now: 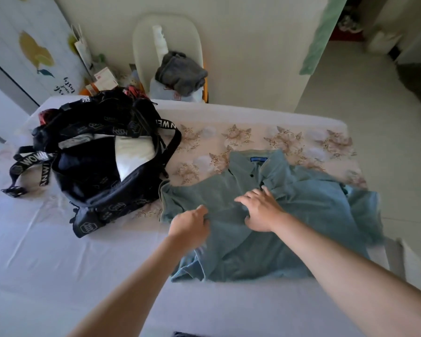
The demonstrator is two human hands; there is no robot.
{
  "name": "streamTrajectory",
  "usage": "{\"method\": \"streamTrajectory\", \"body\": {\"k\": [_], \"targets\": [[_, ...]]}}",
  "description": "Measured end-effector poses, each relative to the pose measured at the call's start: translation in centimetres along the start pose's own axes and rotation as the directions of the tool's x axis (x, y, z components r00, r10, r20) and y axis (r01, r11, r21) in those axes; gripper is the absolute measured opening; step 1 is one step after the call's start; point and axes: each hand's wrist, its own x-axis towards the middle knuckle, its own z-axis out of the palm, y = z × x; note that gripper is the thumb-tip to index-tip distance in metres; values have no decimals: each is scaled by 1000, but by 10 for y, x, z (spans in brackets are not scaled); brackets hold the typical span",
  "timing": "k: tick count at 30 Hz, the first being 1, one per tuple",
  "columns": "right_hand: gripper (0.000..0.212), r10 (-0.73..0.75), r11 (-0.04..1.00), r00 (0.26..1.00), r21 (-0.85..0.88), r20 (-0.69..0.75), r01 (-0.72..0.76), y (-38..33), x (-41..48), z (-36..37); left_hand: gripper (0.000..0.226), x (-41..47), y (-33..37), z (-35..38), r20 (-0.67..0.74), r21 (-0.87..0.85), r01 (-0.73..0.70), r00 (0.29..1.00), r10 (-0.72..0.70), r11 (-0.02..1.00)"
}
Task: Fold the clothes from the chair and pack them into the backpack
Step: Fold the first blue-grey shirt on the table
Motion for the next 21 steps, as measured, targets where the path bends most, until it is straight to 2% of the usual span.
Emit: {"method": "streamTrajectory", "body": {"k": [3,6,9,11,12,14,15,17,18,19,21], "targets": [[45,47,999,998,-26,-37,-48,6,12,-20,21,28,-8,-31,-107,40,-47,993,52,998],[20,99,995,982,-13,-163,-102,16,28,-36,18,70,-18,-57,-235,72,-100,965,115,992],[17,125,990,933,-24,-338,-141,25,50,-42,18,115,-25,-70,-321,147,-139,930,180,979],[12,137,983,896,-51,-421,-174,27,66,-39,22,136,-29,-68,-312,243,-69,939,146,968],[13,151,976,887,-74,-436,-203,27,73,-37,31,141,-31,-62,-312,296,-29,942,125,955],[36,189,954,892,-138,-411,-266,23,82,-29,52,140,-31,-46,-327,305,-46,933,151,951],[51,198,948,902,-158,-384,-275,20,83,-23,53,138,-33,-35,-314,271,-118,927,204,955],[65,144,953,916,-198,-374,-231,15,80,-7,48,130,-37,-9,-87,248,-281,947,310,927],[62,86,958,918,-222,-388,-183,13,76,3,51,126,-41,1,61,270,-303,953,298,914],[56,29,962,918,-239,-395,-133,12,72,12,55,124,-46,9,149,316,-287,956,252,904],[47,5,969,934,-228,-358,-92,12,66,29,59,122,-55,19,158,373,-216,973,168,902]]}}
